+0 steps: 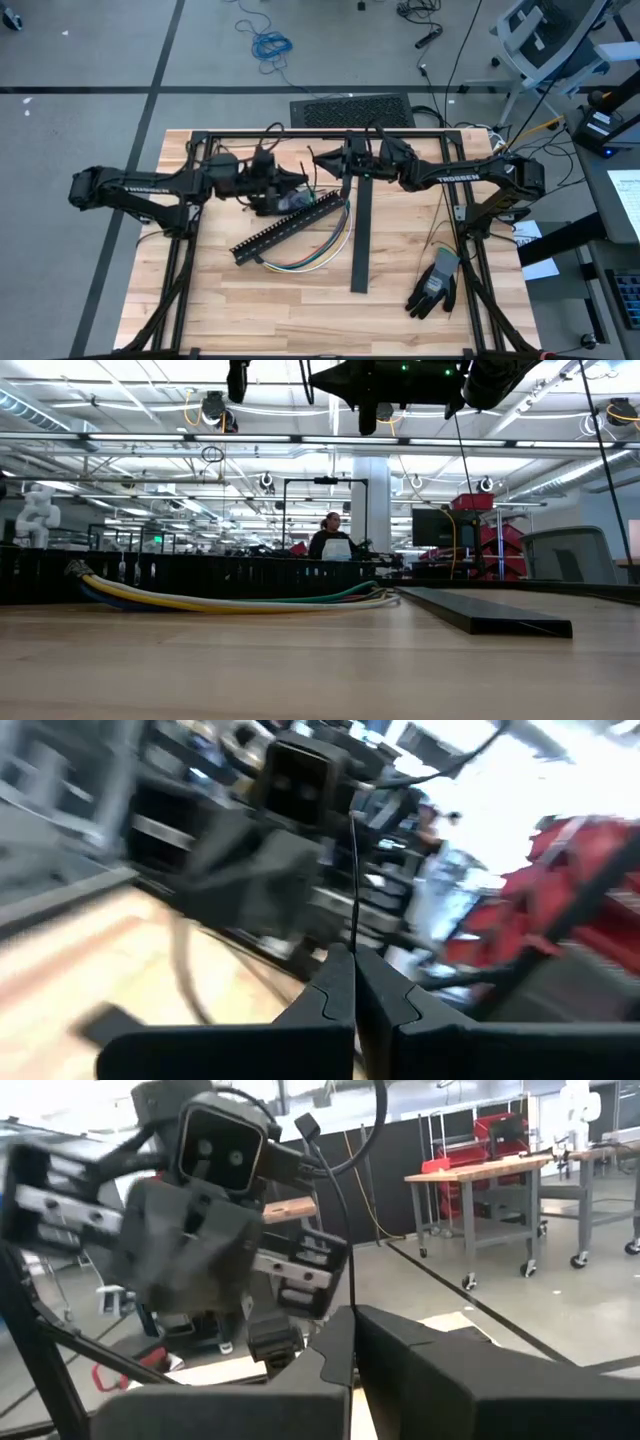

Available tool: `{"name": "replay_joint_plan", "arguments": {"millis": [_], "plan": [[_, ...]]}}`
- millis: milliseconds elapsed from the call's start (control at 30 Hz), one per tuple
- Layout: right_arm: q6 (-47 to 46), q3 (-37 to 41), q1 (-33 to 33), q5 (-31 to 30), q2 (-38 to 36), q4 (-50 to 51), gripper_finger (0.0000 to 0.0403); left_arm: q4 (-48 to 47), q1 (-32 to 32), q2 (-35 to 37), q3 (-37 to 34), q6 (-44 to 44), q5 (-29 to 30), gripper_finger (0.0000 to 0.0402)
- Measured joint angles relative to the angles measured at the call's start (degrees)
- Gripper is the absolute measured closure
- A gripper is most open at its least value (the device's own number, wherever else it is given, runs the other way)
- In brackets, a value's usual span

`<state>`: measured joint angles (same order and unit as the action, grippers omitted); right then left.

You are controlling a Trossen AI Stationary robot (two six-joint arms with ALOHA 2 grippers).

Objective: Ziptie cables
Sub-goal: Wrap the cable wires with black zip tie

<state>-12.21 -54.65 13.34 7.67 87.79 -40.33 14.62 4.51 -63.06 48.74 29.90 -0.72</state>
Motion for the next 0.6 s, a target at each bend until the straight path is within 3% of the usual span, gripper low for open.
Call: {"name": "replay_joint_plan", "arguments": {"millis": [300,600], "plan": [[3.7,0.0,0.0,1.8,0.0,0.4,0.0403,-0.3,4.2,-4.4,4.1,10.7,-16.0,0.0401],[5.9,0.0,-0.1,4.7,0.0,0.8,0.0403,-0.4,7.2,-4.0,4.2,15.6,-21.7,0.0402]]}}
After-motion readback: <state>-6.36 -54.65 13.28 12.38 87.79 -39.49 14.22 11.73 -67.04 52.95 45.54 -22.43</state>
